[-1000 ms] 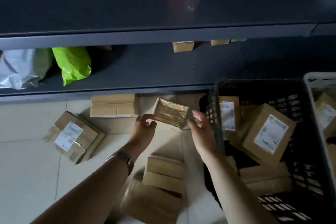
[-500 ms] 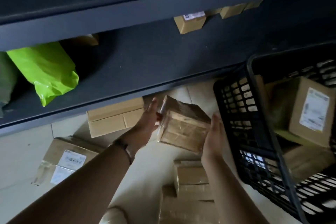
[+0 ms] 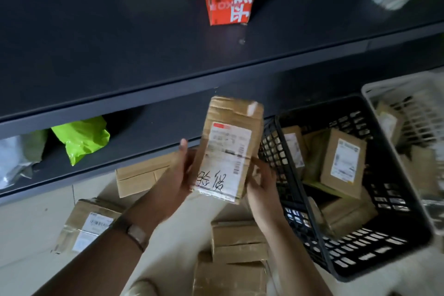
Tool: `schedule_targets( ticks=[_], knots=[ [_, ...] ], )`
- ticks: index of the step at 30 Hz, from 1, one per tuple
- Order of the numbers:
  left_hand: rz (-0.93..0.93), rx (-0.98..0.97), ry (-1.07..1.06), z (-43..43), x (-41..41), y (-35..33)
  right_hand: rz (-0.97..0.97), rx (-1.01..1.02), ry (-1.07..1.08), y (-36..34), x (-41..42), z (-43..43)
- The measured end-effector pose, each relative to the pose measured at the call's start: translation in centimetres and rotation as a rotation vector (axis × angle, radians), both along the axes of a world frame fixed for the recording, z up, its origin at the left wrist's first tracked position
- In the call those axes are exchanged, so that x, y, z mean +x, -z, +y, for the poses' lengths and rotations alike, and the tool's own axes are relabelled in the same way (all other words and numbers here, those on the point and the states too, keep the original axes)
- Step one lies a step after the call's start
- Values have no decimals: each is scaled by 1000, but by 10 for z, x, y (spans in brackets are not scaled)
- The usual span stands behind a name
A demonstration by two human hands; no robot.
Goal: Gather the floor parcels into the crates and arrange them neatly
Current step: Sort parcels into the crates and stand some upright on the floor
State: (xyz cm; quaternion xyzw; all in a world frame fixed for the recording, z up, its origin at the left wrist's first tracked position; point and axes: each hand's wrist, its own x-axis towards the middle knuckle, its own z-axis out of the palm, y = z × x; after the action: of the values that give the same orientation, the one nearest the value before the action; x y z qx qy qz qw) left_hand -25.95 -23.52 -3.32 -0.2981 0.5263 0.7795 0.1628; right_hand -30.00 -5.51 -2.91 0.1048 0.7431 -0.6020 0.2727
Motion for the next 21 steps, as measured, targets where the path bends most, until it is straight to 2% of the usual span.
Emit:
schedule_targets(
  ticks=[2, 4, 7, 11, 15, 18, 21],
  knots=[
    [35, -94, -86, 7, -4, -23, -161, -186, -38, -26, -2, 8],
    [39, -228, -82, 19, -5, -40, -232, -350, -55, -44, -5, 23],
    [103, -358, -95, 49, -2, -61, -106, -395, -127, -64, -6, 45],
    [138, -368, -181, 85, 7, -76, -102, -384, -163, -80, -6, 80],
    [37, -297, -195, 134, 10, -89, -123, -350, -191, -94, -8, 134],
    [10, -241, -211, 170, 2, -102, -96, -308, -108, -102, -16, 175],
    [42, -303, -302, 206, -7, -111, -6, -278, 42, -108, -32, 214]
  ],
)
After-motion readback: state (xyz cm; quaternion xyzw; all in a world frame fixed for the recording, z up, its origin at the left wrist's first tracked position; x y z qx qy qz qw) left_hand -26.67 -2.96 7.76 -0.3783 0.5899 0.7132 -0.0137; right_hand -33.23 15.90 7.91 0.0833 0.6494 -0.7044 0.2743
